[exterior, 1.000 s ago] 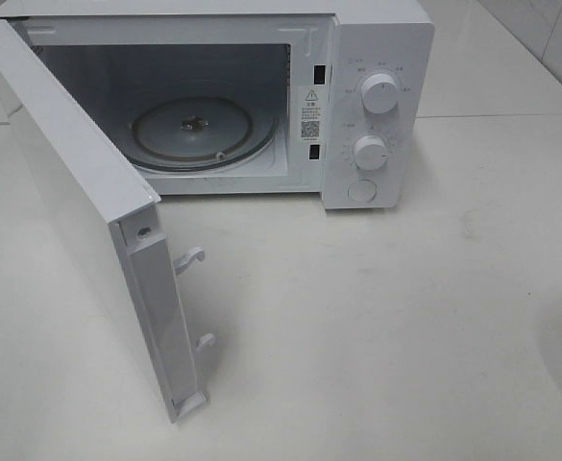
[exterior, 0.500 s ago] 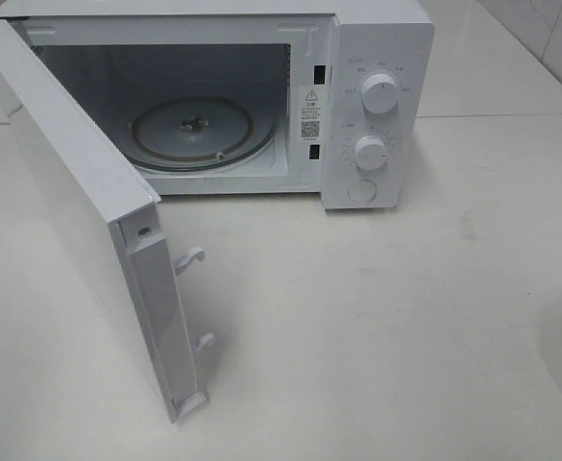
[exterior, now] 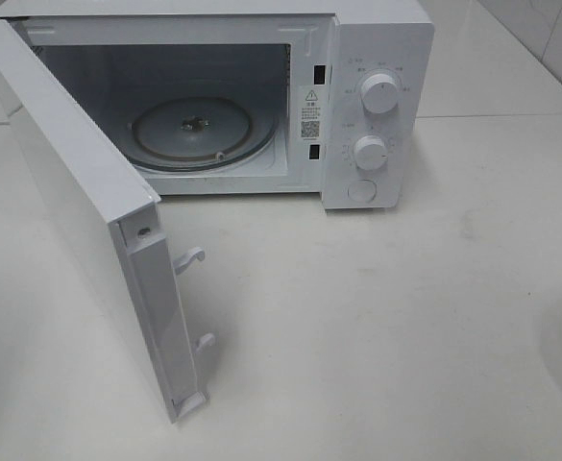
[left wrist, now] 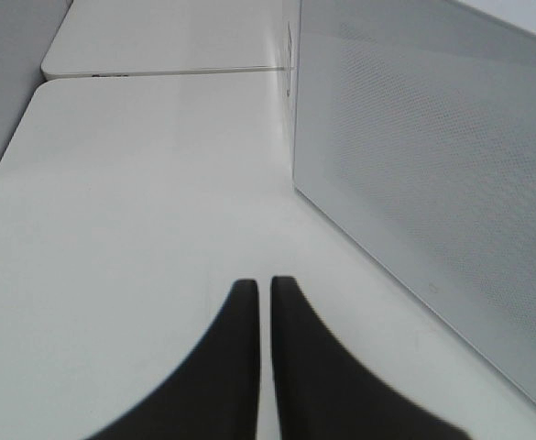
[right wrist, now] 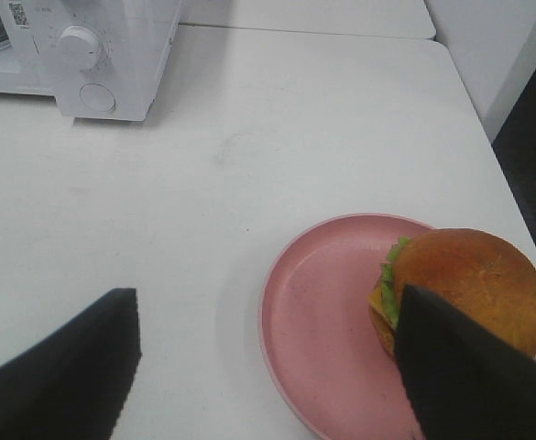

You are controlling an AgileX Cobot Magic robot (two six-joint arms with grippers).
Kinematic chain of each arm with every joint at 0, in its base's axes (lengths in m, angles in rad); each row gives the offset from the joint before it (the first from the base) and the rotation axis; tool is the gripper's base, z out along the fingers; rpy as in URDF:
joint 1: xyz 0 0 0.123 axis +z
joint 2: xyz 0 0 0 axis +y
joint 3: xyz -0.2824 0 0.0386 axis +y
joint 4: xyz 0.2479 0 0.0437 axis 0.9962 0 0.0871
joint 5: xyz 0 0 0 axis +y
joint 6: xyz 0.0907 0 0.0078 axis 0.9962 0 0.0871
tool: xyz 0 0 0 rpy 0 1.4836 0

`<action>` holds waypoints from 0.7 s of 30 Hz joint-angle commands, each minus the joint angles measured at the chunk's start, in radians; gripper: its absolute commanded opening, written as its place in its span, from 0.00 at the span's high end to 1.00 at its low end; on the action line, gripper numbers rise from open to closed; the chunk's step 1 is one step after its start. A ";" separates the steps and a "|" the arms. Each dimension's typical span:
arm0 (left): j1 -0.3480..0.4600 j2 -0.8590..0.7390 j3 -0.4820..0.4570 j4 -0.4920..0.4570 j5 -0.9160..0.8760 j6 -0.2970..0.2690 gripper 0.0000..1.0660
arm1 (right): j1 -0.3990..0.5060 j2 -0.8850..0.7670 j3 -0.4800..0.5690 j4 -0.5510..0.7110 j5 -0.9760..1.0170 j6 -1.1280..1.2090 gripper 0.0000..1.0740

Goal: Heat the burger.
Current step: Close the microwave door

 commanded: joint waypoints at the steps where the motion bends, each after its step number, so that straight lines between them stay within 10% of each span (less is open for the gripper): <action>1: -0.019 0.068 0.065 -0.007 -0.189 0.001 1.00 | -0.008 -0.030 0.003 0.002 -0.014 0.001 0.30; 14: -0.019 0.424 0.197 0.006 -0.885 -0.007 1.00 | -0.008 -0.030 0.003 0.002 -0.014 0.001 0.30; 21: -0.019 0.667 0.181 0.228 -1.058 -0.217 1.00 | -0.008 -0.030 0.003 0.002 -0.014 0.001 0.30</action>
